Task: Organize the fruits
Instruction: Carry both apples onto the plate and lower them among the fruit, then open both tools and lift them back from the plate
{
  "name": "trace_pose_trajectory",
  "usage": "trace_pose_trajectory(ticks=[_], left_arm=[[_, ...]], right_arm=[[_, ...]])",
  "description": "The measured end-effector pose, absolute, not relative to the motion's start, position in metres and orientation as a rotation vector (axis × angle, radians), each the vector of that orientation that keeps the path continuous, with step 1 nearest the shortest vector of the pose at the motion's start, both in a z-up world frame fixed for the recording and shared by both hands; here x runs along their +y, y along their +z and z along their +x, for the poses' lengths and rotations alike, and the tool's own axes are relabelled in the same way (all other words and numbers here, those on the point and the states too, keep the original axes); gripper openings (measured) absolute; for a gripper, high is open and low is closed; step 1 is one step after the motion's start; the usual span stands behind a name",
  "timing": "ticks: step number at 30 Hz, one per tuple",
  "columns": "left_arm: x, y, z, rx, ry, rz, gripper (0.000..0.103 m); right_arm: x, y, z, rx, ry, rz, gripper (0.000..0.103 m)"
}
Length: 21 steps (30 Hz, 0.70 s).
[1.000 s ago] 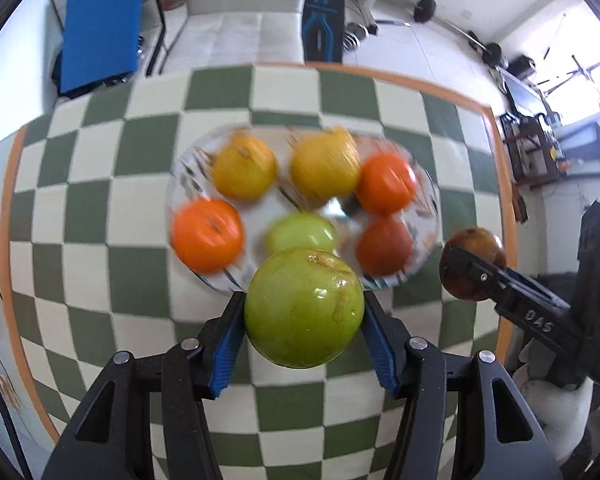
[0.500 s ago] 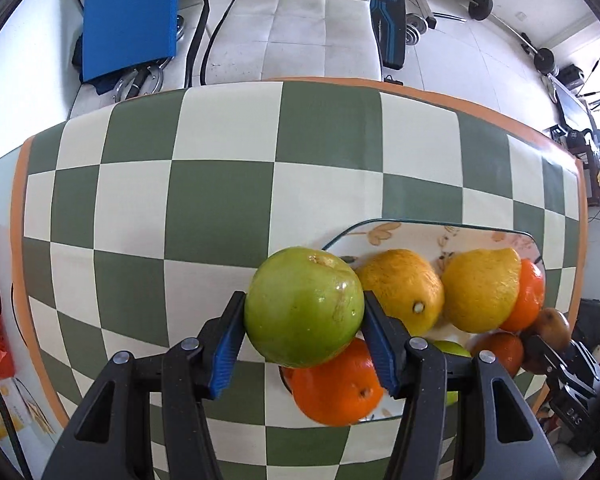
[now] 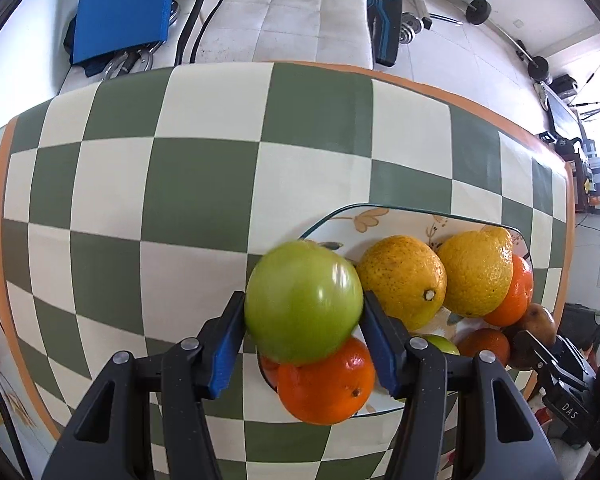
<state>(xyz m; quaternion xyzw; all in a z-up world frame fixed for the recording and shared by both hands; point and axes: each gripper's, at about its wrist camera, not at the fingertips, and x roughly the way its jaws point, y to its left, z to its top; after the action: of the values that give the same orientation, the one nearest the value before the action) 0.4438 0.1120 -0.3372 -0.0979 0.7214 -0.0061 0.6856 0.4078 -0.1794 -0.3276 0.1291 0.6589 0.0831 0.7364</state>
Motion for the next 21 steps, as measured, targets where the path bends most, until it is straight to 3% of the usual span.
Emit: trace_pose_trajectory(ticks=[10, 12, 21], left_arm=[[0.106, -0.316, 0.437, 1.586, 0.031, -0.172, 0.059], [0.103, -0.309, 0.432, 1.57, 0.049, -0.12, 0.089], [0.097, -0.275, 0.38, 1.457, 0.102, -0.069, 0.091]], right_arm=[[-0.178, -0.306, 0.398, 1.416, 0.11, 0.196, 0.096], [-0.176, -0.296, 0.395, 1.4, 0.096, 0.167, 0.096], [-0.154, -0.249, 0.363, 1.321, 0.07, 0.016, 0.096]])
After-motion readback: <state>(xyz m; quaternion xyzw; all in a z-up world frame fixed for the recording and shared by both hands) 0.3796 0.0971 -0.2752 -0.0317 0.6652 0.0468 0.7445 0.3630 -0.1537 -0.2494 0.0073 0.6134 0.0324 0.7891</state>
